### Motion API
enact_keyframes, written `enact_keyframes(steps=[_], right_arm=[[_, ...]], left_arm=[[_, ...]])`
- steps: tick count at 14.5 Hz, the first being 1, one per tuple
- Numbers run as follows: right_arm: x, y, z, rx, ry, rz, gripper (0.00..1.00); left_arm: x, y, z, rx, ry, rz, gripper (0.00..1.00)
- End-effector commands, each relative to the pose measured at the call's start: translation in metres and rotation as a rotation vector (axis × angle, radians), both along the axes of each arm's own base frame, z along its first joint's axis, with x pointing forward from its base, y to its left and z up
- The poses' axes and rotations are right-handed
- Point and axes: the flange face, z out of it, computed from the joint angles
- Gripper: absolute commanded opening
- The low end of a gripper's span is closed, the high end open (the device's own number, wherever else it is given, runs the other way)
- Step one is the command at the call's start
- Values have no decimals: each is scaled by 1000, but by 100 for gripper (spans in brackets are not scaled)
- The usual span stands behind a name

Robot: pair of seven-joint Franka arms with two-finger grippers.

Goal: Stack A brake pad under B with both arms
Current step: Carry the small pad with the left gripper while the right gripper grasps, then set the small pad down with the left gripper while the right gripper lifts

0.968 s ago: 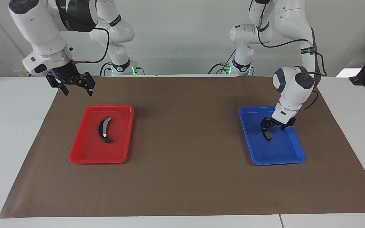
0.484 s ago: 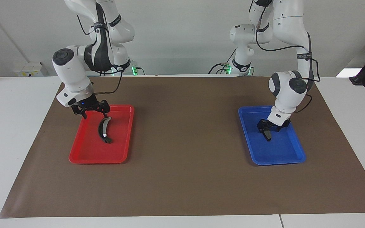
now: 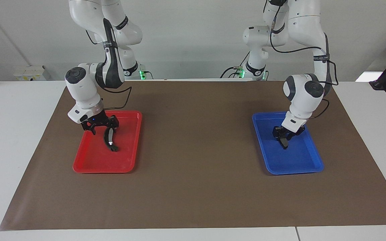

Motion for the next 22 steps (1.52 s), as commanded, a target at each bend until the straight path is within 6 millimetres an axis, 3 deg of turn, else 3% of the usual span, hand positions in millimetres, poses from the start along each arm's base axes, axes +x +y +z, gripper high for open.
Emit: enact_keyframes(steps=[1,3,5,7,9,12,15,17,20,22], right_arm=[[-2,-2,-15,21,8,2,99],[-1,1,-22,30,5,-7,99],[-1,1,-23,30,9,-5,98],[-4,2,-26,30,17,-4,86],[-4,2,-26,31,22,-4,51],[0,3,-21,33,29,-8,4],[11,3,-7,36,34,-11,0],[18,3,3,38,32,-15,0],[29,2,22,41,32,-24,0],[31,-1,24,40,29,-28,0]], left_arm=[[4,-1,10,2,-6,-3,1],[9,-4,24,-1,-27,-8,1],[17,-36,47,-5,-21,-50,1],[25,-87,69,-39,-18,-87,1],[23,-153,85,-125,-30,-73,1],[-8,-235,88,-141,-29,-116,1],[-39,-294,82,-152,-15,-82,1],[-55,-327,61,-148,-7,-89,1],[-56,-364,39,-171,-33,-47,1],[-51,-375,34,-173,-35,-43,1]])
